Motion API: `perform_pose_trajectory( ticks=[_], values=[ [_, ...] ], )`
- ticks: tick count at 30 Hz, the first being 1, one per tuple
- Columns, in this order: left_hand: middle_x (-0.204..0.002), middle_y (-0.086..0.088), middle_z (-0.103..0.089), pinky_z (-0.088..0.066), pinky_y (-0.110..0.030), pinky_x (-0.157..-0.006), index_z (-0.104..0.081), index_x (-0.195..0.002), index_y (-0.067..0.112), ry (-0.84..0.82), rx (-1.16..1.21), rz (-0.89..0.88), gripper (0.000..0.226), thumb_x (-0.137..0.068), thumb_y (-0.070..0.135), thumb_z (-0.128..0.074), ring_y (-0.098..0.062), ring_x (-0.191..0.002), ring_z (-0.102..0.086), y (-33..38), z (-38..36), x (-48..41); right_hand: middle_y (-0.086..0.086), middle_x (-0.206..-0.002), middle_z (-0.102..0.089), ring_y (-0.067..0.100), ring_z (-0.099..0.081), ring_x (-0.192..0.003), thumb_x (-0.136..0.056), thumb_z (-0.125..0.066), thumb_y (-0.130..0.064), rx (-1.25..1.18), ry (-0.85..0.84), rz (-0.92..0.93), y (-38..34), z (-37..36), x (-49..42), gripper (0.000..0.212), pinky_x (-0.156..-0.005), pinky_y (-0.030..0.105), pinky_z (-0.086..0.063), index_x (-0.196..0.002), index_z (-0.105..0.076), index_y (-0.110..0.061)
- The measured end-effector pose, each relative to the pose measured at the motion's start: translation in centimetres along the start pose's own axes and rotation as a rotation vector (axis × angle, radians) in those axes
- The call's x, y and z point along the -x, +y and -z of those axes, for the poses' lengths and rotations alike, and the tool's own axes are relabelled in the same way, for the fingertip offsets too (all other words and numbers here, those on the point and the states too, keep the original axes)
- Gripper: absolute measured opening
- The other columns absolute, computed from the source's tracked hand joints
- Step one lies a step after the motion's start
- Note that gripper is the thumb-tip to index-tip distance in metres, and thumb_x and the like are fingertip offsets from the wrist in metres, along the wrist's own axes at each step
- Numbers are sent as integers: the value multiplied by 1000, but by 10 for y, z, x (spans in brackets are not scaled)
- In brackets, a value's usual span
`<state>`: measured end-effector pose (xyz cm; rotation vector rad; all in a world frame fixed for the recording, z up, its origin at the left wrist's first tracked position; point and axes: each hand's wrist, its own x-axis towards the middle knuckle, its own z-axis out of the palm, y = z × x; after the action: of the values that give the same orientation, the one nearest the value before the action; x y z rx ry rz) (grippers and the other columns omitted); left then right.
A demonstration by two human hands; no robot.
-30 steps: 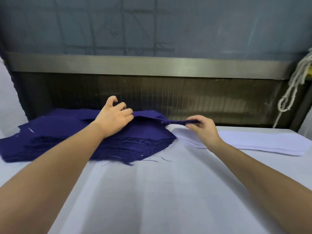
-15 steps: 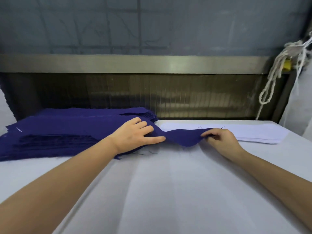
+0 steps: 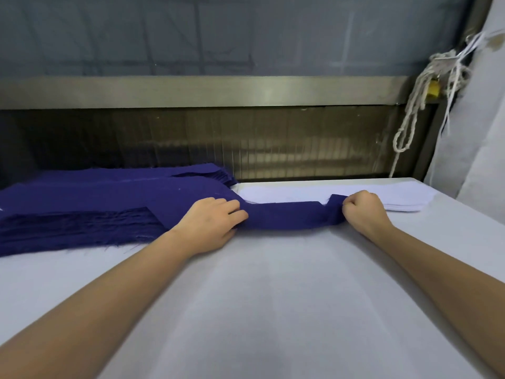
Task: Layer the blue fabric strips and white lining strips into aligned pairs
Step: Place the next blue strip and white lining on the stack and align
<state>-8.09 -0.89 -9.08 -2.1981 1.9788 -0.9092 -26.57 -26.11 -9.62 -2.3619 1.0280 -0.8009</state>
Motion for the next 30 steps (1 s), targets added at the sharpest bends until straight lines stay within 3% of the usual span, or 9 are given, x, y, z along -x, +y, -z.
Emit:
perform_pose_trajectory(
  ticks=[3, 7, 11, 13, 15, 19, 23, 30],
  values=[
    [-111, 4, -56, -43, -31, -77, -49, -127, 26, -92, 14, 104, 34, -96, 34, -39, -19, -95, -55, -3, -6, 4, 7, -47, -35, 27, -34, -54, -84, -43, -13, 148, 53, -8, 0, 2, 2, 38, -50, 30, -24, -48, -33, -11],
    [-112, 8, -55, -43, -29, -80, -49, -127, 29, -110, 26, 107, 34, -99, 35, -31, -15, -98, -55, -3, -10, 6, 3, -52, -52, 26, -39, -77, -93, -36, -45, 415, 134, 105, -1, -3, 3, 57, -72, 34, -26, -51, -57, -12],
    [-113, 11, -55, -42, -26, -74, -51, -125, 31, -88, 74, 108, 34, -100, 38, -29, -12, -100, -56, 2, -9, 6, -2, -82, -56, 24, -37, -87, -88, -49, -41, 513, 169, 243, -4, -5, 5, 35, -74, 34, -20, -67, -66, -18],
    [-112, 12, -56, -39, -25, -69, -52, -125, 32, -96, 97, 109, 33, -100, 38, -30, -11, -100, -56, 5, -8, 6, 0, -90, -60, 26, -45, -90, -86, -53, -35, 483, 136, 285, -7, -6, 5, 24, -76, 33, -26, -76, -67, -17],
    [-112, 12, -56, -36, -23, -67, -53, -123, 33, -105, 124, 122, 32, -100, 38, -32, -11, -100, -56, 8, -7, 6, 1, -89, -63, 26, -52, -84, -84, -54, -31, 367, 81, 255, -10, -5, 6, 17, -70, 31, -36, -77, -63, -19],
    [-104, 14, -58, -38, -23, -71, -60, -117, 31, -152, 284, 167, 29, -95, 39, -42, -11, -95, -56, 15, -3, 4, -2, -81, -65, 24, -58, -82, -84, -54, -32, 343, -26, 261, -13, -10, 9, 8, -63, 28, -37, -81, -57, -25],
    [-84, 14, -56, -44, -26, -68, -67, -104, 33, -181, 400, 185, 33, -91, 52, -43, -7, -80, -54, 17, 5, 5, -8, -81, -55, 18, -55, -82, -89, -52, -42, 364, -157, 300, -13, -18, 12, 22, -63, 27, -37, -103, -55, -26],
    [-94, 14, -56, -41, -25, -84, -59, -117, 32, -124, 346, 245, 28, -95, 42, -45, -8, -93, -52, 10, -1, 11, -4, -84, -52, 22, -53, -84, -94, -43, -44, 435, -186, 295, -11, -19, 11, 32, -64, 29, -35, -116, -50, -22]
  ],
)
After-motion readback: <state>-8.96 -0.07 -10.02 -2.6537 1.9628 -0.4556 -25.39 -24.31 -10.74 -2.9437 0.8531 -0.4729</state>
